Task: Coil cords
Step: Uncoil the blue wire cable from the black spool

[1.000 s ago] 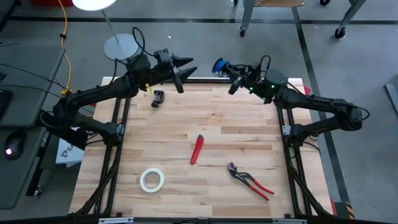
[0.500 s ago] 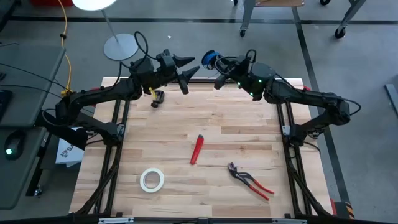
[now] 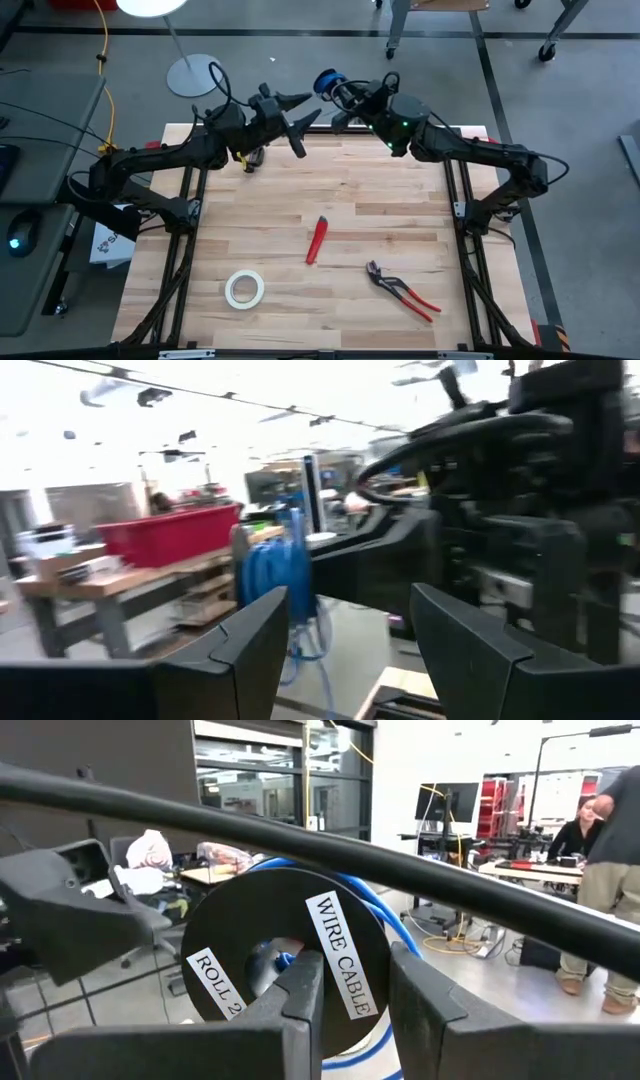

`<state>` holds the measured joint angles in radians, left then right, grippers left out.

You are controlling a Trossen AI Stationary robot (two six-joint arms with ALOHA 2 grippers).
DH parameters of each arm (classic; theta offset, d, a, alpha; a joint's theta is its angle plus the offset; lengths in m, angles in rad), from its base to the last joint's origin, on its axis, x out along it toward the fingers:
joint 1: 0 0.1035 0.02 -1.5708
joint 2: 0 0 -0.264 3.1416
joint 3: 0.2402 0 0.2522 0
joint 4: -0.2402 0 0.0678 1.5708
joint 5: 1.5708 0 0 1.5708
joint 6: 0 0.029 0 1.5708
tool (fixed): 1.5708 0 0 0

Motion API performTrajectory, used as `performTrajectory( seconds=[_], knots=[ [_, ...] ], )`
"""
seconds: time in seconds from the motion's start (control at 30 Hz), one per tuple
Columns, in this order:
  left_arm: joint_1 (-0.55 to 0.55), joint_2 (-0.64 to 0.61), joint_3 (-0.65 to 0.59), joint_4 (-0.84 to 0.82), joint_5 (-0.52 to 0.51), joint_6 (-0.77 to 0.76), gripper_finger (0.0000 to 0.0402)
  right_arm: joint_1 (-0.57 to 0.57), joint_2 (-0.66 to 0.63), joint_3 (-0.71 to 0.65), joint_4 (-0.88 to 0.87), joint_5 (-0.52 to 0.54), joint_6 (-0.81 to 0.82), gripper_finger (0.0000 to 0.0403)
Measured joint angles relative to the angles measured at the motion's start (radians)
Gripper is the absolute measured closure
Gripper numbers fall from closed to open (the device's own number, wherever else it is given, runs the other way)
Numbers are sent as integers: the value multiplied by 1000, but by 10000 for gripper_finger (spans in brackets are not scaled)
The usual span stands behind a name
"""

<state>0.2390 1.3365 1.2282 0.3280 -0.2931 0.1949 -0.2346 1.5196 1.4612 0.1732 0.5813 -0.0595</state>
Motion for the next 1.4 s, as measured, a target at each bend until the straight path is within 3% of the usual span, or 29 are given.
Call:
performTrajectory(
  seconds=[0.13,0.4,0.63,1.07,1.4],
  knots=[
    [0,0,0,-2,-38,-1,195,0,1,0,20,-18,-7,337],
    [4,14,1,-4,2,0,195,2,1,0,23,-70,-2,338],
    [3,50,0,47,-65,9,195,7,1,-1,21,-70,-2,338],
    [-14,75,0,119,-79,9,240,6,0,-2,19,-54,-10,338],
    [2,79,0,112,-92,27,245,6,0,-2,21,-60,-9,338]
  ],
)
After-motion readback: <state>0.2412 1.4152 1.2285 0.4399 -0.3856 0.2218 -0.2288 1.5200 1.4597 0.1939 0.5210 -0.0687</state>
